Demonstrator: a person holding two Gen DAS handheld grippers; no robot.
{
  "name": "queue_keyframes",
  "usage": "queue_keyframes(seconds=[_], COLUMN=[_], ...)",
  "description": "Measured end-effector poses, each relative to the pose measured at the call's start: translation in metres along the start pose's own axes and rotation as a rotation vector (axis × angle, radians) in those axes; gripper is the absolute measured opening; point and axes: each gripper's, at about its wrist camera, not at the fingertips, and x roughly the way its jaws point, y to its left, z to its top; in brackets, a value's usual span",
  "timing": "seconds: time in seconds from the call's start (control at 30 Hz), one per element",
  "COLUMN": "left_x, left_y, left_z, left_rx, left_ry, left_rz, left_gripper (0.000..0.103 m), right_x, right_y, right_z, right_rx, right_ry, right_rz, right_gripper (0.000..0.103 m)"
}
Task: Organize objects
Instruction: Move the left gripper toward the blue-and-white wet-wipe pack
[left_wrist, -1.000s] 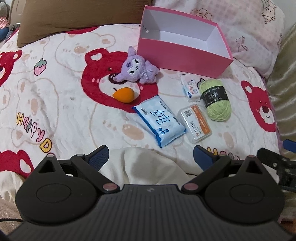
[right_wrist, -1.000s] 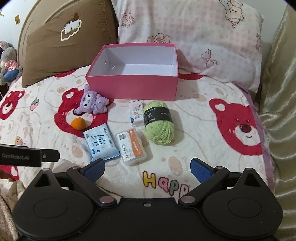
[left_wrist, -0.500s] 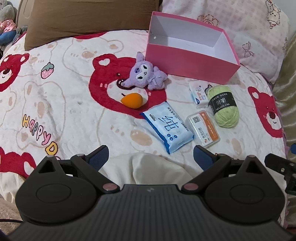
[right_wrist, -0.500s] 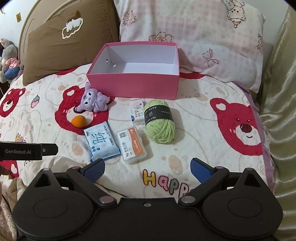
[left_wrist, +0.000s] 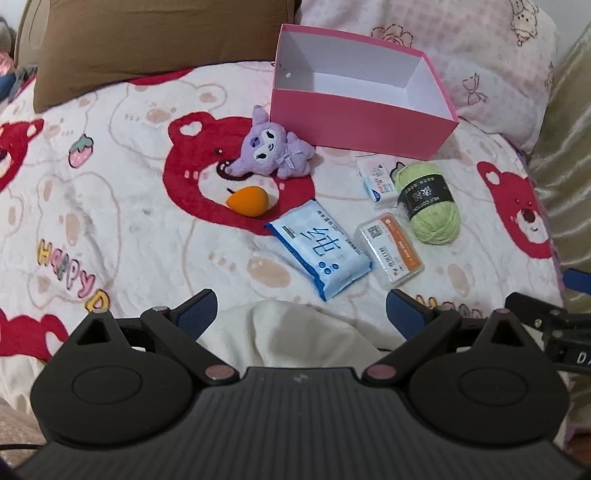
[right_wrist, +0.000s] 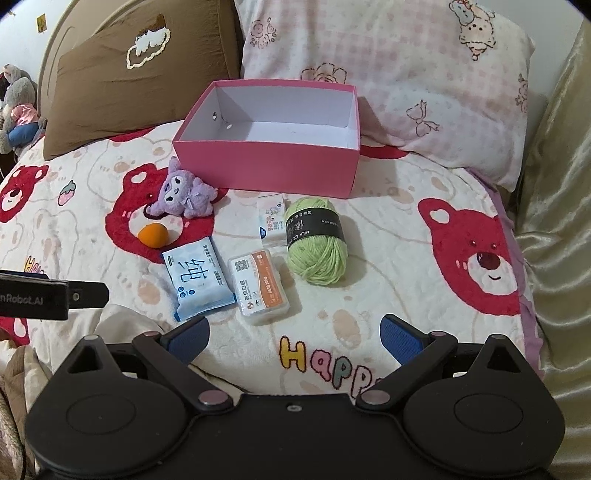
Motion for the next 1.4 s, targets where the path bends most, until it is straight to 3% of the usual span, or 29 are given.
queue_keyframes(seconds=[0.47,0.57,1.07,1.23,1.4], left_x=[-0.01,-0.013,-0.006,0.008,0.024], left_y=[-0.002,0.001,0.011,0.017,0.016], left_z=[-0.001,0.001,0.011,0.017,0.022], left_rx=[0.026,0.013,-0.088,-0.145,-0.129], left_ry=[-0.026,-0.024,-0.031,-0.064,-0.097], left_rz=[-0.01,-0.04,-0.007,-0.053,-0.05], left_gripper=[0.097,0.097,0.097,0.097,0.097], right_x=[0.003,-0.002,-0.014,0.021,0.047], right_y=[0.0,-0.003,0.0,0.01,0.016], right_z=[0.0,0.001,0.023,0.031,0.036], right_rx=[-0.023,-0.032,-0.205,-0.28,-0.274], right_ry=[0.014,0.007,-0.163,-0.113,-0.065], right_rz=[0.009,0.02,0.278,0.293,0.403], right_gripper=[0.1,0.1,0.099,0.099,0.1])
